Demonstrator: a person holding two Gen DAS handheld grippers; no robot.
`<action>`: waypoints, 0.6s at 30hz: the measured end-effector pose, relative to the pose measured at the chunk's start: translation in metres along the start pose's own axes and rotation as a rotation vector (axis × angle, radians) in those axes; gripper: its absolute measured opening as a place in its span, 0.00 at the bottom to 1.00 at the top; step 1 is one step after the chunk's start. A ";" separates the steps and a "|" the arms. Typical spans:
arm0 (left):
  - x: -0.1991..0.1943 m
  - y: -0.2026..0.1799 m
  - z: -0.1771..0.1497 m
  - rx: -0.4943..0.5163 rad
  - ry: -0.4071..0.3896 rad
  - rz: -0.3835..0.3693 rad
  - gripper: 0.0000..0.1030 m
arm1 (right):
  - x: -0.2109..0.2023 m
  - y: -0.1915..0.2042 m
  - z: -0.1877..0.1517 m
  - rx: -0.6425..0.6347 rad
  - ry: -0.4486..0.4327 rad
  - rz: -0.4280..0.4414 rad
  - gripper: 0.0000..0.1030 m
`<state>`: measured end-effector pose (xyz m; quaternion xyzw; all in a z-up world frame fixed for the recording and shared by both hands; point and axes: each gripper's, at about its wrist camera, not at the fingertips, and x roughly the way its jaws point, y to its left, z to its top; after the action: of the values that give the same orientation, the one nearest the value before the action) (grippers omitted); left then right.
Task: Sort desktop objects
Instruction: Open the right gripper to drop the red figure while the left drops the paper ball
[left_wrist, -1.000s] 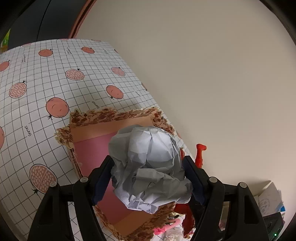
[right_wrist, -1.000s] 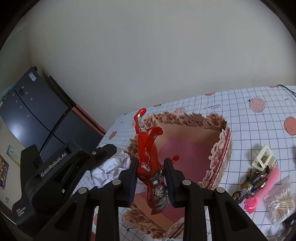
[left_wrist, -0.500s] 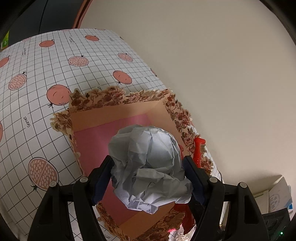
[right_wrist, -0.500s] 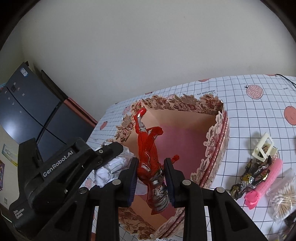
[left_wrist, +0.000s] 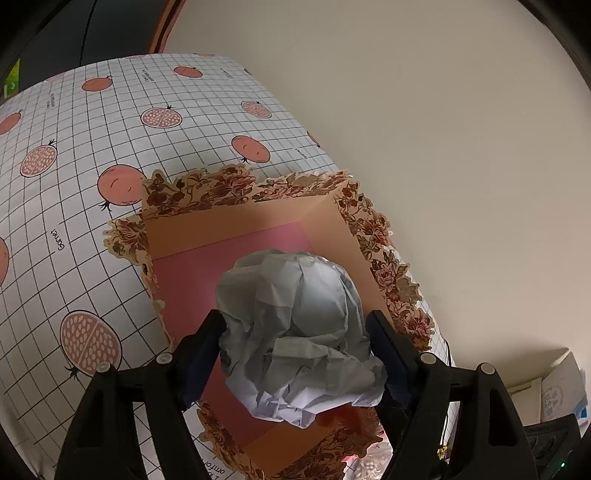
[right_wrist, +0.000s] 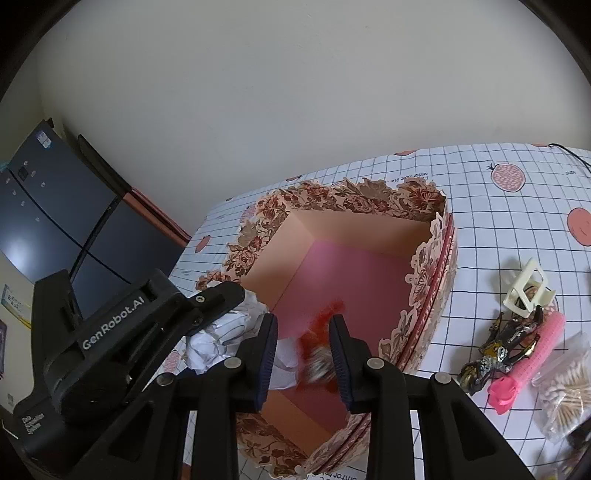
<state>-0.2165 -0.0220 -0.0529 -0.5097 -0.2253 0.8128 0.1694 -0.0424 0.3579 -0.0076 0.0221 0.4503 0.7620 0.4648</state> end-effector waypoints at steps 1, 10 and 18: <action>0.000 0.000 0.000 -0.002 0.001 0.002 0.77 | 0.000 0.001 0.000 -0.003 0.001 -0.002 0.31; 0.002 -0.002 0.000 0.001 0.009 0.008 0.80 | -0.001 0.004 0.002 -0.010 0.002 -0.001 0.31; 0.001 -0.004 0.000 0.006 0.010 0.012 0.84 | -0.003 0.005 0.002 -0.017 0.006 -0.007 0.40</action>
<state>-0.2169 -0.0181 -0.0511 -0.5147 -0.2189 0.8119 0.1670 -0.0438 0.3562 -0.0016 0.0145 0.4453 0.7642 0.4663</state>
